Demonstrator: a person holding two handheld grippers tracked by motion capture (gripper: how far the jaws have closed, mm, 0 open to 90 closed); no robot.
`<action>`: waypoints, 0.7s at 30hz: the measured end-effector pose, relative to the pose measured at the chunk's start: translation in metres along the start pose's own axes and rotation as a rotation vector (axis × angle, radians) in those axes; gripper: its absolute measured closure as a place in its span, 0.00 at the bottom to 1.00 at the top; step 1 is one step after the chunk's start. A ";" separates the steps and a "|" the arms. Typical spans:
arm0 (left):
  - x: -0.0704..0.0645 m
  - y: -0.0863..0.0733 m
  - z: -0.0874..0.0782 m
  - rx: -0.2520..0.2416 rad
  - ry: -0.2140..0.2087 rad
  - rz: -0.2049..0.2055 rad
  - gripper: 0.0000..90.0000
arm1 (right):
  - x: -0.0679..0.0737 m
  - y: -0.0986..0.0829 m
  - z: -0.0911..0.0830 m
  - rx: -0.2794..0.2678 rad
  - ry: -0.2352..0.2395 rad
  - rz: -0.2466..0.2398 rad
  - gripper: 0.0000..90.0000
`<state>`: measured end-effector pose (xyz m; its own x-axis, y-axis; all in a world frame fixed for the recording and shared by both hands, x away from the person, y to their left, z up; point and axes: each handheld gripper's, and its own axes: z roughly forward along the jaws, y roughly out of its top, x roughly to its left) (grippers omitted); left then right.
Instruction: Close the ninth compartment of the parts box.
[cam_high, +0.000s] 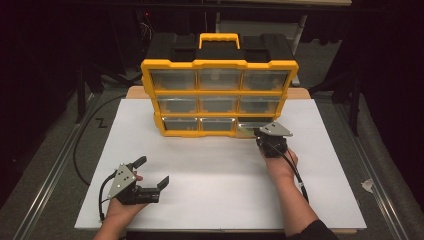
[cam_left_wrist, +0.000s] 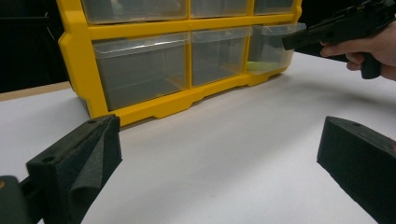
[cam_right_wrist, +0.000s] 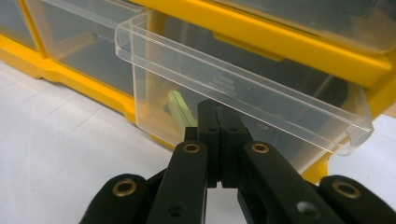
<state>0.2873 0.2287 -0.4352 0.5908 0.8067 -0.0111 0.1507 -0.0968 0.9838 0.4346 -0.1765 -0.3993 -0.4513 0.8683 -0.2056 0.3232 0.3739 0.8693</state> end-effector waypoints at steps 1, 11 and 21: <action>0.000 0.000 0.000 0.001 -0.001 -0.001 0.00 | 0.000 0.001 0.001 0.000 -0.005 -0.006 1.00; -0.001 0.000 0.000 -0.003 -0.005 -0.005 0.00 | -0.003 0.006 0.013 0.004 -0.038 0.002 1.00; 0.001 0.001 -0.001 -0.017 -0.008 -0.024 0.00 | -0.010 0.008 0.020 0.012 -0.043 0.013 1.00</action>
<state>0.2872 0.2301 -0.4345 0.5939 0.8037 -0.0358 0.1511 -0.0678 0.9862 0.4582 -0.1757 -0.3997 -0.4107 0.8864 -0.2135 0.3391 0.3658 0.8667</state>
